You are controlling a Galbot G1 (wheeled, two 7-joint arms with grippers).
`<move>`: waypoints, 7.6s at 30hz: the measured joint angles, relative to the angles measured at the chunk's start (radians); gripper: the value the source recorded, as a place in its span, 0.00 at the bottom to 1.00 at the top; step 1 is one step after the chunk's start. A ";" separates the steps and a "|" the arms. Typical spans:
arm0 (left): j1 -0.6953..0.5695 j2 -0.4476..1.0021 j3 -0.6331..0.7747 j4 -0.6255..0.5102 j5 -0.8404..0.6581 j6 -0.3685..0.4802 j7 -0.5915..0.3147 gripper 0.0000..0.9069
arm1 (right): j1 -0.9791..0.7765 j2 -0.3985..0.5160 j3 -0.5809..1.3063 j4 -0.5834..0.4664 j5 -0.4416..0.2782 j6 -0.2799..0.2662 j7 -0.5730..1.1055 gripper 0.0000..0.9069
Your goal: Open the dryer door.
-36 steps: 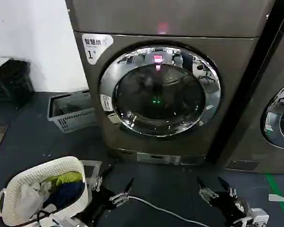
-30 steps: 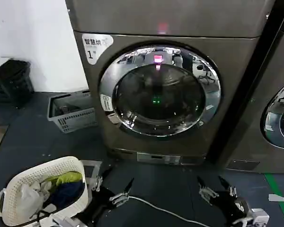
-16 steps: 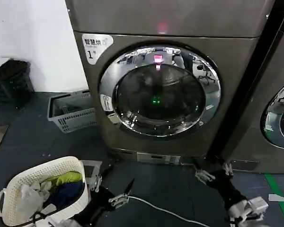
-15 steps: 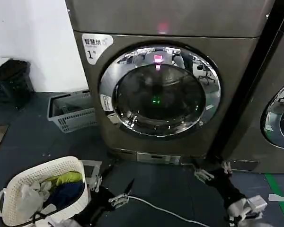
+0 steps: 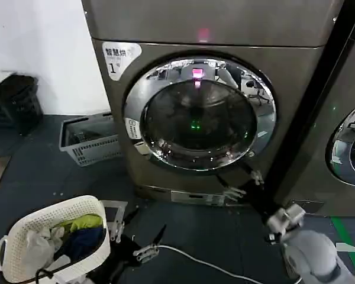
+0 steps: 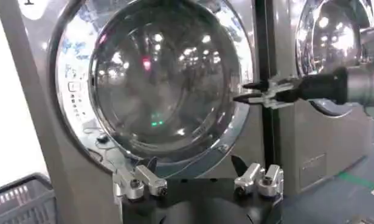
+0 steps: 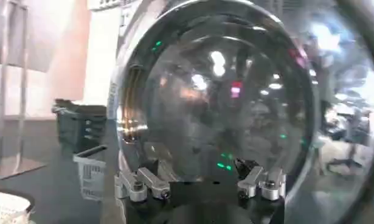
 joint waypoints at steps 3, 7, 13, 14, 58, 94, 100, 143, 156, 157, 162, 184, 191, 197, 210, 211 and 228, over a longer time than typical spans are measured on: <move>0.001 -0.007 0.002 0.001 0.004 -0.001 0.002 1.00 | 0.071 0.002 -0.060 -0.034 0.008 0.001 0.002 1.00; 0.003 -0.016 0.003 0.002 0.010 -0.003 0.003 1.00 | 0.149 0.007 -0.126 -0.074 0.022 0.001 0.001 1.00; 0.008 -0.026 0.001 0.002 0.020 -0.009 0.003 1.00 | 0.253 0.028 -0.216 -0.127 0.031 -0.003 0.003 1.00; 0.008 -0.028 0.001 0.002 0.021 -0.009 0.003 1.00 | 0.274 0.033 -0.234 -0.136 0.032 -0.004 0.003 1.00; 0.024 -0.060 -0.001 -0.004 0.034 -0.021 0.003 1.00 | 0.685 0.355 -0.594 -0.517 0.016 0.000 0.082 1.00; 0.036 -0.068 -0.012 -0.006 0.040 -0.029 0.001 1.00 | 0.781 0.358 -0.636 -0.677 0.100 0.219 -0.382 1.00; 0.012 -0.060 -0.058 0.006 0.007 -0.023 0.000 1.00 | 0.777 0.328 -0.641 -0.662 0.130 0.247 -0.479 1.00; -0.176 0.198 -0.437 0.138 -0.291 0.016 0.070 1.00 | 0.507 -0.052 -0.373 -0.237 0.263 0.315 -1.148 1.00; -0.336 0.315 -0.347 0.241 -0.352 0.012 0.083 1.00 | -0.050 -0.184 0.181 -0.027 0.252 0.349 -1.179 1.00; -0.356 0.328 -0.327 0.255 -0.356 0.010 0.088 1.00 | -0.113 -0.178 0.250 -0.008 0.255 0.349 -1.174 1.00; -0.469 0.393 -0.215 0.324 -0.381 -0.002 0.099 1.00 | -0.443 -0.060 0.626 0.074 0.288 0.399 -1.174 1.00; -0.916 0.436 0.302 0.545 -0.378 -0.050 0.123 1.00 | -0.758 0.511 1.647 -0.089 -0.031 0.401 -0.089 1.00; -0.996 0.400 0.411 0.578 -0.356 -0.050 0.138 1.00 | -0.726 0.529 1.797 -0.115 -0.093 0.219 0.194 1.00; -1.063 0.364 0.499 0.606 -0.351 -0.051 0.139 1.00 | -0.718 0.546 1.867 -0.147 -0.128 0.227 0.210 1.00; -1.188 0.264 0.667 0.684 -0.331 -0.053 0.140 1.00 | -0.720 0.574 1.931 -0.206 -0.153 0.280 0.202 1.00; -1.197 0.254 0.679 0.690 -0.329 -0.054 0.140 1.00 | -0.721 0.574 1.937 -0.209 -0.153 0.278 0.203 1.00; -1.323 -0.008 0.867 0.844 -0.251 -0.041 0.133 1.00 | -0.723 0.597 1.990 -0.218 -0.131 0.304 0.203 1.00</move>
